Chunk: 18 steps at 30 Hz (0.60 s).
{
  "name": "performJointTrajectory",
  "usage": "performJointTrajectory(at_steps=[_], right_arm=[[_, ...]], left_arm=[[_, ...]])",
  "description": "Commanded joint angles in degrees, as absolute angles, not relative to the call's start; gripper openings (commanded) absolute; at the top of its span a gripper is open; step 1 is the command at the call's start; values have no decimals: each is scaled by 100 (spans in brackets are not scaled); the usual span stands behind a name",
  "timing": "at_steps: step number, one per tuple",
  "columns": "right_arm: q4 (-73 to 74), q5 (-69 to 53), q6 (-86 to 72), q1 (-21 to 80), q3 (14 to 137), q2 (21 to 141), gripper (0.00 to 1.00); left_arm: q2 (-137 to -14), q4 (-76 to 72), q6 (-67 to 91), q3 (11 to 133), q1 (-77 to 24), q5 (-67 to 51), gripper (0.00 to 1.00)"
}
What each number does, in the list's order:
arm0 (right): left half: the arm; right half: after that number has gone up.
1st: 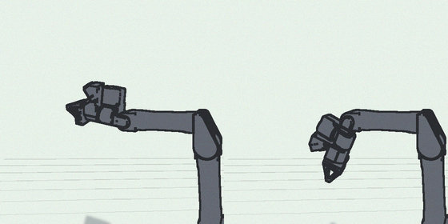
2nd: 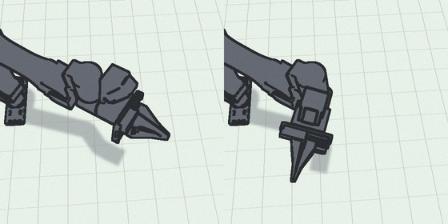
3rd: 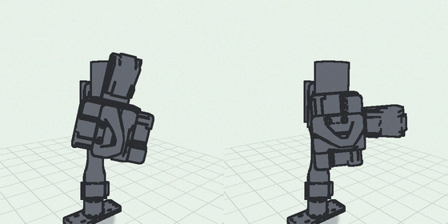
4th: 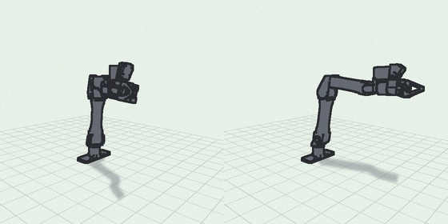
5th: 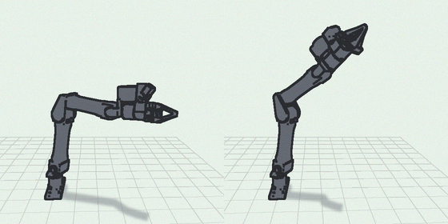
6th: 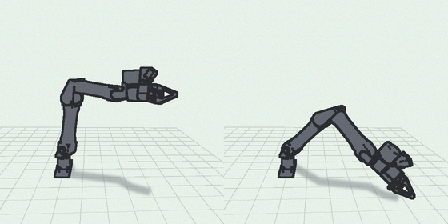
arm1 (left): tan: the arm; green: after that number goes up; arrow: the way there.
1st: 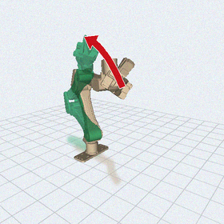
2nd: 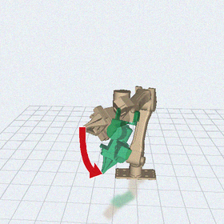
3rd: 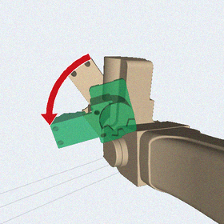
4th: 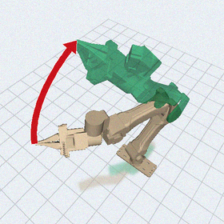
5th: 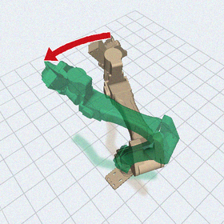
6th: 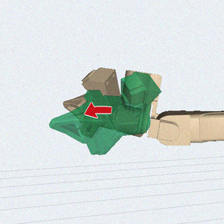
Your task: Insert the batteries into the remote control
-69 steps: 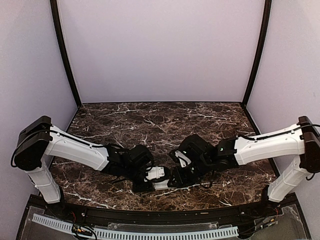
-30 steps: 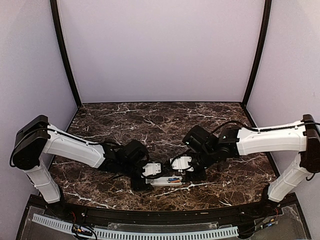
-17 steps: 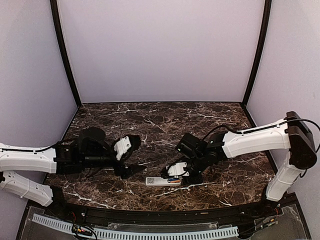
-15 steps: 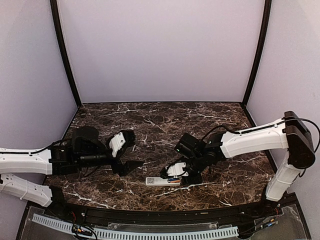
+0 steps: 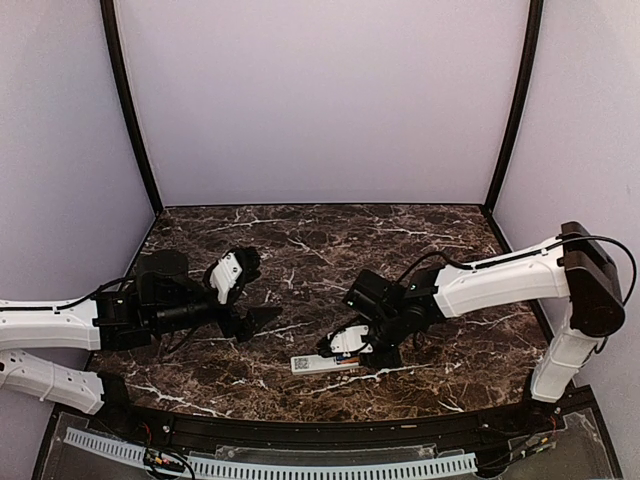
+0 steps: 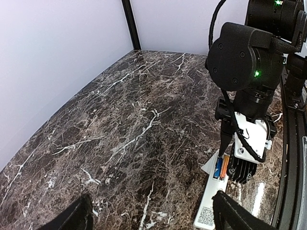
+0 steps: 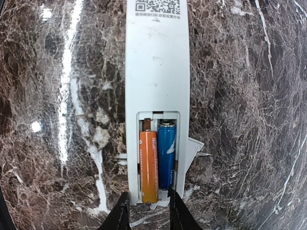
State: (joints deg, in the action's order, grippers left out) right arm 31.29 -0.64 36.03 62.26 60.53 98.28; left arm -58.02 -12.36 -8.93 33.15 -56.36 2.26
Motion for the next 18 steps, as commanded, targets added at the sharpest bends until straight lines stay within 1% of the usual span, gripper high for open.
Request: performJointTrajectory(at_steps=[1, 4, 10, 16, 18], right_arm=[[3123, 155, 3561, 6376, 6183, 9874, 26], [3172, 163, 3568, 6431, 6213, 9864, 26], [3222, 216, 3489, 6453, 6259, 10004, 19], [3249, 315, 3464, 6453, 6188, 10035, 19], [3273, 327, 3459, 6455, 6195, 10066, 17]], left_arm=[[-5783, -1327, -915, 3182, -5583, 271, 85], [-5783, -1319, -929, 3183, -5581, 256, 85], [-5818, -1299, -969, 3190, -5581, 271, 85], [-5794, -1275, -997, 3199, -5581, 256, 86], [-5799, -1281, -1006, 3199, -5581, 242, 86]])
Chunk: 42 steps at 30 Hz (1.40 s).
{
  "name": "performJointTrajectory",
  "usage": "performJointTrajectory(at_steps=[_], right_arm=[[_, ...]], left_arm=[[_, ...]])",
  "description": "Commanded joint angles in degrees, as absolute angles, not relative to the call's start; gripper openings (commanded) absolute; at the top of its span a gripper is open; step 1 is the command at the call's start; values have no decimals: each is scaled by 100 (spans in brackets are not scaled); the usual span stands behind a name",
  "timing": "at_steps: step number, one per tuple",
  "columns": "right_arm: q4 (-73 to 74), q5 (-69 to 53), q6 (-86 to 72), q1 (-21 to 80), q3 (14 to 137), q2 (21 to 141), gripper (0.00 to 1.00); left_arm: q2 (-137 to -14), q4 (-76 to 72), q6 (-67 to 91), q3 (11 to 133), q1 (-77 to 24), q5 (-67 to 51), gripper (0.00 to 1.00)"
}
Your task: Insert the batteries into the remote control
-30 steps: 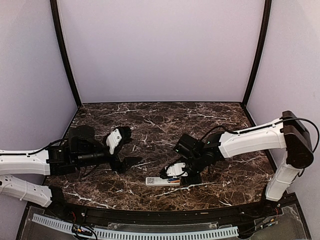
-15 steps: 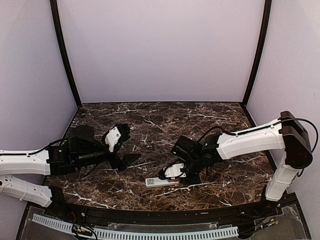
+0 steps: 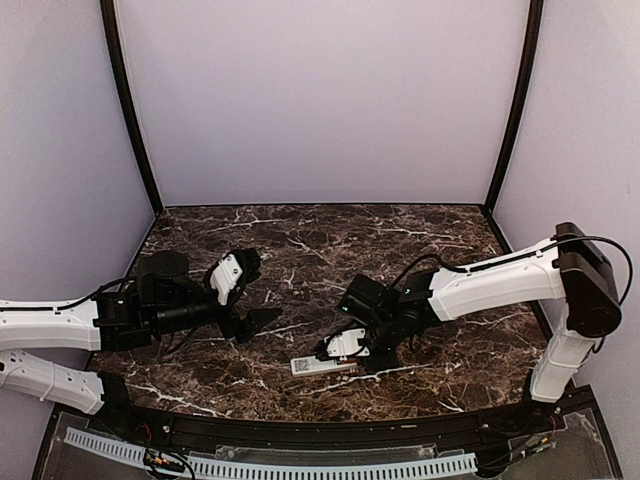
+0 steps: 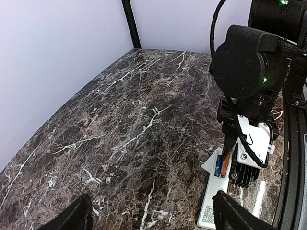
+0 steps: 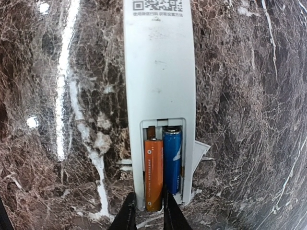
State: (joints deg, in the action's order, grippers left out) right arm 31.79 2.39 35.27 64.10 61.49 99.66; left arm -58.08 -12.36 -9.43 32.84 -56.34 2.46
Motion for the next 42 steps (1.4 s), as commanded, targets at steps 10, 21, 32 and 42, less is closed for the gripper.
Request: performJointTrajectory(at_steps=[10, 21, 32, 42], right_arm=[[3396, 363, 3351, 6458, 6358, 10008, 0], [3223, -485, 3131, 6250, 6399, 9072, 0], [3194, -1716, 3246, 6205, 6751, 8846, 0], [3379, -1979, 3314, 6200, 6804, 8694, 0]], left_arm=[[-5788, -1256, -1020, 3213, -5581, 222, 86], [-5570, -1585, -972, 3039, -5581, -310, 78], [-6528, -2011, -3081, 3409, -6308, -1862, 63], [-7223, -2129, -4678, 3689, -6478, -1404, 54]])
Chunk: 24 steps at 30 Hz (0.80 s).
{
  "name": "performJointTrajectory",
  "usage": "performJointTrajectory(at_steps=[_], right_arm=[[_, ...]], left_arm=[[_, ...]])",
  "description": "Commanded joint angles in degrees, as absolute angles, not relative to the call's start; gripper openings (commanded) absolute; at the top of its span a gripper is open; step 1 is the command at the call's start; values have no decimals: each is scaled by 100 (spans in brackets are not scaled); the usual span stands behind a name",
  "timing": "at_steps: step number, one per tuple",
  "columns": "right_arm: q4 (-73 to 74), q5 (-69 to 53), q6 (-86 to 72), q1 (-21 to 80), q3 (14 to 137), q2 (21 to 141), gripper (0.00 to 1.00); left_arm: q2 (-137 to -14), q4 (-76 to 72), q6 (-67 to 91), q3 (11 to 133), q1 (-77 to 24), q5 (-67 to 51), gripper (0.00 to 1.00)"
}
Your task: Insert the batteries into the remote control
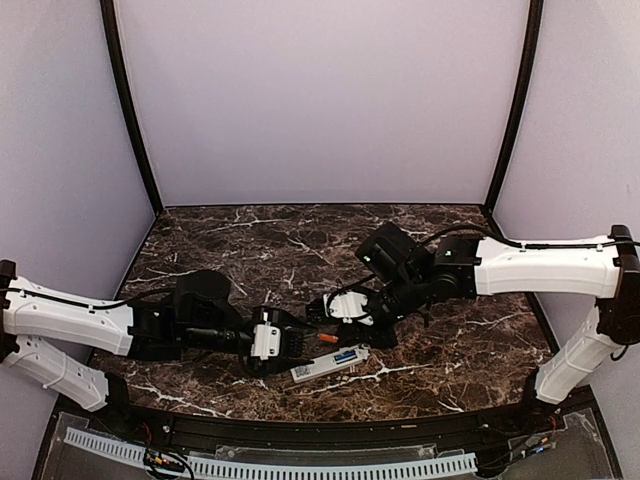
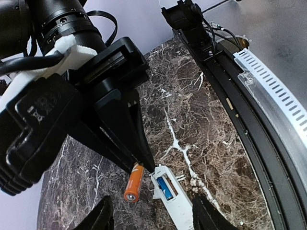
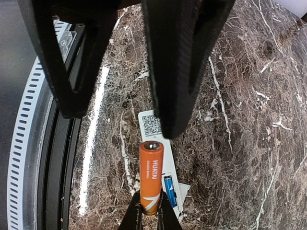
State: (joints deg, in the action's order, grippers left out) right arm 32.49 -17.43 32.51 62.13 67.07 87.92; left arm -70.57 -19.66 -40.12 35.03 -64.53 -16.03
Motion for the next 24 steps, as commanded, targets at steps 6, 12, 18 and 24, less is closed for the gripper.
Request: performJointTrajectory(at_steps=[6, 12, 18, 24], right_arm=[[3421, -2042, 3454, 6215, 6811, 8626, 0], [3489, -1902, 3429, 6223, 6891, 8751, 0], [3473, -1858, 3419, 6228, 6950, 8807, 0], [3475, -1816, 3387, 6227, 6991, 8866, 0]], left_arm=[[-7527, -2203, -4653, 3868, -6480, -1446, 44], [-7693, -2090, -4669, 4042, -6478, -1497, 32], [-7694, -1939, -4620, 4066, -6478, -1531, 17], [-7677, -1907, -4535, 4060, -6478, -1551, 2]])
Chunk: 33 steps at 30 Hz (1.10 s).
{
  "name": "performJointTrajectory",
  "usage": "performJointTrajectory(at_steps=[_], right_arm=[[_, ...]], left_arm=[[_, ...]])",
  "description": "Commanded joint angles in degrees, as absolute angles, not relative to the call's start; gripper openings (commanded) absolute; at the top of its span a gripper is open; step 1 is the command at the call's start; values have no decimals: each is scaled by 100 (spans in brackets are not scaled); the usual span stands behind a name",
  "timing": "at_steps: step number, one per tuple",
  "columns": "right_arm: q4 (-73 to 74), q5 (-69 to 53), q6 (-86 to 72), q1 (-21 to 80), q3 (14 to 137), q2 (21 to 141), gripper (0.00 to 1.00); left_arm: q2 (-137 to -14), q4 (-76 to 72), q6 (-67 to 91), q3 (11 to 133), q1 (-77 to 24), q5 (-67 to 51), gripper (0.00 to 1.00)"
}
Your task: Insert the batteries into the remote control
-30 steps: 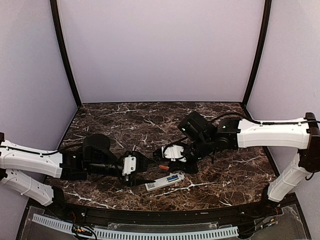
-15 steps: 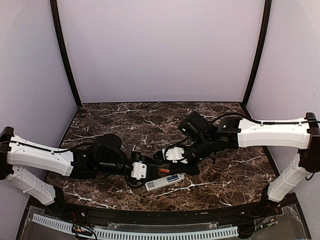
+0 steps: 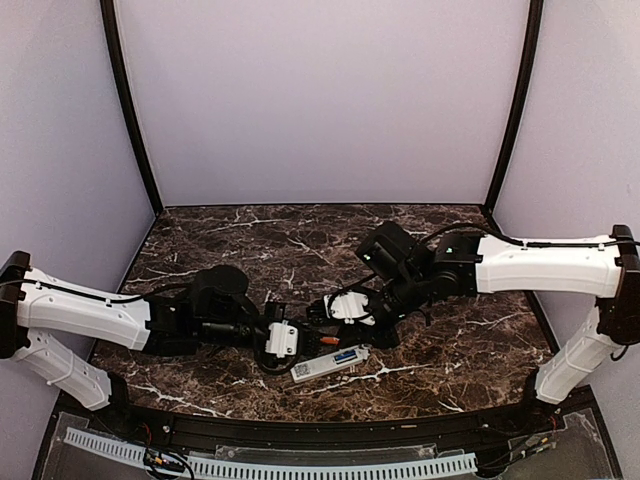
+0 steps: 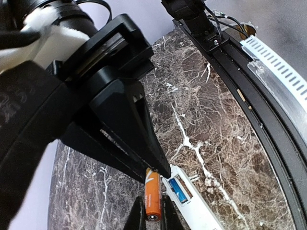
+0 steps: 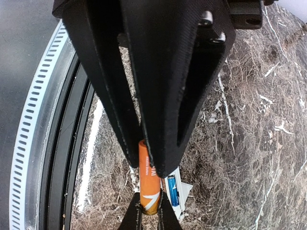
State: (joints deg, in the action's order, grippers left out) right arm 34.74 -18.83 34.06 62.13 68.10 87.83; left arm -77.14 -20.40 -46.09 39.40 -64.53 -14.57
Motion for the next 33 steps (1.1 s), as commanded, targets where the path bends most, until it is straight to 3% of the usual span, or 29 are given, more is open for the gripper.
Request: performJointTrajectory(at_steps=[1, 6, 10, 15, 19, 23, 33], right_arm=[[3484, -1803, 3365, 6231, 7000, 8876, 0], [3440, -1657, 3257, 6223, 7006, 8899, 3], [3202, -1373, 2652, 6087, 6912, 8729, 35], [2639, -1592, 493, 5370, 6487, 8105, 47], [2482, -1707, -1625, 4746, 6147, 8122, 45], [2339, -1471, -2705, 4702, 5788, 8332, 40], [2250, -1317, -3032, 4694, 5627, 9197, 37]], left_arm=[[-7684, -1912, -4517, 4060, -6478, -1554, 1], [-7688, -2030, -4116, 3991, -6478, -1528, 0], [-7707, -2440, -3202, 3734, -6478, -1117, 0], [-7819, -2227, -1803, 3550, -6508, -876, 0], [-8187, -1934, -1233, 3670, -6626, -432, 0], [-8484, -1825, -1008, 3870, -6673, -189, 0], [-8889, -2213, -937, 3730, -6762, -276, 0]])
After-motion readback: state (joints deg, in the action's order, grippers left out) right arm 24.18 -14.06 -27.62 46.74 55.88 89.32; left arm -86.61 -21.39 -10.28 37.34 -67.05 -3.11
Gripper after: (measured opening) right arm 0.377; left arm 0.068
